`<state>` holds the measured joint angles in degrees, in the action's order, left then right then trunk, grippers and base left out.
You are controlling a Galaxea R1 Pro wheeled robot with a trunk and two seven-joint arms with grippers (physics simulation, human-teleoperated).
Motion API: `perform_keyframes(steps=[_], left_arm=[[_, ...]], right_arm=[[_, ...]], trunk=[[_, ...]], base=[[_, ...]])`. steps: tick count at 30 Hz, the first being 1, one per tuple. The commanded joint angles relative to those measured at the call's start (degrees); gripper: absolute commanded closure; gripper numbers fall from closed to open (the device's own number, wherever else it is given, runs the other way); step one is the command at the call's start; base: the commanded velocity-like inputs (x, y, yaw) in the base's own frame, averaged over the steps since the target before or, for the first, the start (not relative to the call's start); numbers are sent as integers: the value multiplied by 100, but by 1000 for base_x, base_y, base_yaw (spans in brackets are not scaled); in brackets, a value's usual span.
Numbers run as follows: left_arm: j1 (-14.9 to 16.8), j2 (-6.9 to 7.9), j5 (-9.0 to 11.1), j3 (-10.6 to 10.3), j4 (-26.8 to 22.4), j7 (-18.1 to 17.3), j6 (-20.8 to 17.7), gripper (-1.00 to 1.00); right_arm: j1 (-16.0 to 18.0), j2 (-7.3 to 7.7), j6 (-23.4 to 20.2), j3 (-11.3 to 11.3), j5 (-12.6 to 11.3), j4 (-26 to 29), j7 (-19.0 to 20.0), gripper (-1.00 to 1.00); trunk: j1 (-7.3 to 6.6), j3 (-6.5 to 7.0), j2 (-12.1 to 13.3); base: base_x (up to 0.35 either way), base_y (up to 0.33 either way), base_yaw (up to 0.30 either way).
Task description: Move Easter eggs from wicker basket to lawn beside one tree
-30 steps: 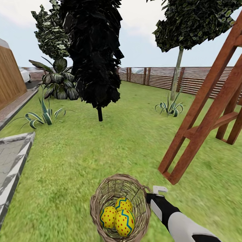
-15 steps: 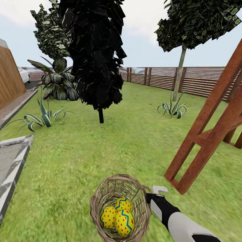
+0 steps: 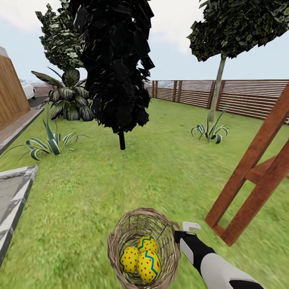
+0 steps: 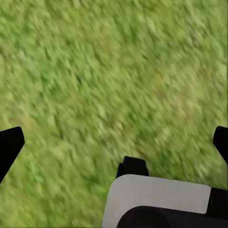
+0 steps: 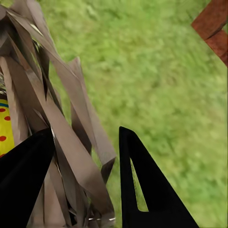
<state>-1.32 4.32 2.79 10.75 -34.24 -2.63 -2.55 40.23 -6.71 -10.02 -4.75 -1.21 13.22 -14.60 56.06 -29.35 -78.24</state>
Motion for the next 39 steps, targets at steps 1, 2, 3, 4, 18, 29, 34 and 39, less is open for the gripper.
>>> perform_keyframes(steps=[1, 2, 3, 4, 18, 29, 34, 39], left_arm=[[-2, -2, 35, 14, -13, -27, -27, -100], [-4, -2, 42, 14, -13, -27, -27, -100], [-2, -2, 47, 15, -13, -27, -27, -100], [-1, -2, 50, 15, -13, -27, -27, -100], [0, -2, 74, 15, -15, -27, -27, -100], [1, -2, 59, 15, -13, -27, -27, -100], [1, -2, 55, 15, -13, -27, -27, -100], [1, 1, 65, 15, -13, -27, -27, -100]], right_arm=[[2, -6, -18, -52, -29, 14, 1, 100], [2, -6, -18, -53, -30, 14, 1, 100], [2, -6, -18, -53, -33, 14, 3, 100], [2, -6, -18, -53, -31, 14, 2, 100], [2, 1, -18, -53, -28, 23, 2, 100], [2, 9, -18, -60, -28, 29, 3, 100], [2, 6, -18, -61, -28, 31, 2, 100], [2, 3, -18, -58, -28, 32, 3, 100]], trunk=[[4, -5, -3], [4, -5, -3], [4, -5, -3], [4, -5, -3], [4, -5, -3], [4, -5, -3], [4, -5, -3], [4, -5, -3]], base=[[331, 144, 0], [331, 144, 0], [331, 144, 0], [331, 144, 0], [331, 144, 0], [331, 144, 0], [331, 144, 0], [331, 144, 0]])
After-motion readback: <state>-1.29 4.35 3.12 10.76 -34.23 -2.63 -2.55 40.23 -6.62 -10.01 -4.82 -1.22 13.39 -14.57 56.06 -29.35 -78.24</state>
